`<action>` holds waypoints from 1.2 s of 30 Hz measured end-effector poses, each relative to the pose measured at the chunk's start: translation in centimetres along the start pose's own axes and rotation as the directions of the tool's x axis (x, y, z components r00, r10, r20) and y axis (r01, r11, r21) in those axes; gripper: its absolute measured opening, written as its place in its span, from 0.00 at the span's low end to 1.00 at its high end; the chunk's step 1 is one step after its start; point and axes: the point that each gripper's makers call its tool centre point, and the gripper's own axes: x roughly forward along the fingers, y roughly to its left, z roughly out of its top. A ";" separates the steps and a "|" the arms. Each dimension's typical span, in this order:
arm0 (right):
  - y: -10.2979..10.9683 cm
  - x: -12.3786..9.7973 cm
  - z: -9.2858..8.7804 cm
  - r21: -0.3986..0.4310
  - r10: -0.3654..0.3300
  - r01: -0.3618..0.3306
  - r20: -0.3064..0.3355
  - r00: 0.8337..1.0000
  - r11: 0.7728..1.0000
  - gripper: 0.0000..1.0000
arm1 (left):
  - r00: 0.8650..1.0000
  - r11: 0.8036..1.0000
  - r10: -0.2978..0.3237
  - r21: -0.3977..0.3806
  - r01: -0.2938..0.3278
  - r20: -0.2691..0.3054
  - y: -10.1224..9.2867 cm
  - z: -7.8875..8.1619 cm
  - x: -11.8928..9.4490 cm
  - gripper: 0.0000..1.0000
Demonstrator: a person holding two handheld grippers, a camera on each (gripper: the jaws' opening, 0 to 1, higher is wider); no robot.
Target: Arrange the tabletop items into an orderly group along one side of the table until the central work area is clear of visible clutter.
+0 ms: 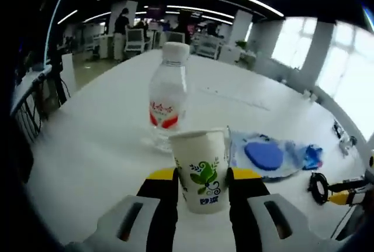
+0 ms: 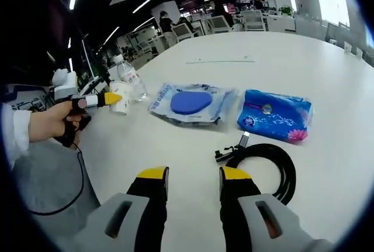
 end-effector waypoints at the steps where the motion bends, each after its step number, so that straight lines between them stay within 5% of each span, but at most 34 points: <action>1: 0.1 -0.1 0.0 -0.004 0.000 0.000 0.002 1.000 1.000 0.32 | 1.000 1.000 -0.007 0.014 0.006 0.019 -0.1 0.3 0.2 0.28; 18: 0.3 -0.7 -0.2 -0.015 -0.009 0.009 0.011 1.000 1.000 0.31 | 0.992 0.992 -0.092 0.098 0.083 0.088 -2.5 1.7 3.1 0.28; 36: 0.5 -1.3 -1.3 -0.009 -0.007 0.007 0.008 1.000 1.000 0.29 | 0.981 0.978 -0.100 0.199 0.066 0.164 -3.3 3.5 5.7 0.28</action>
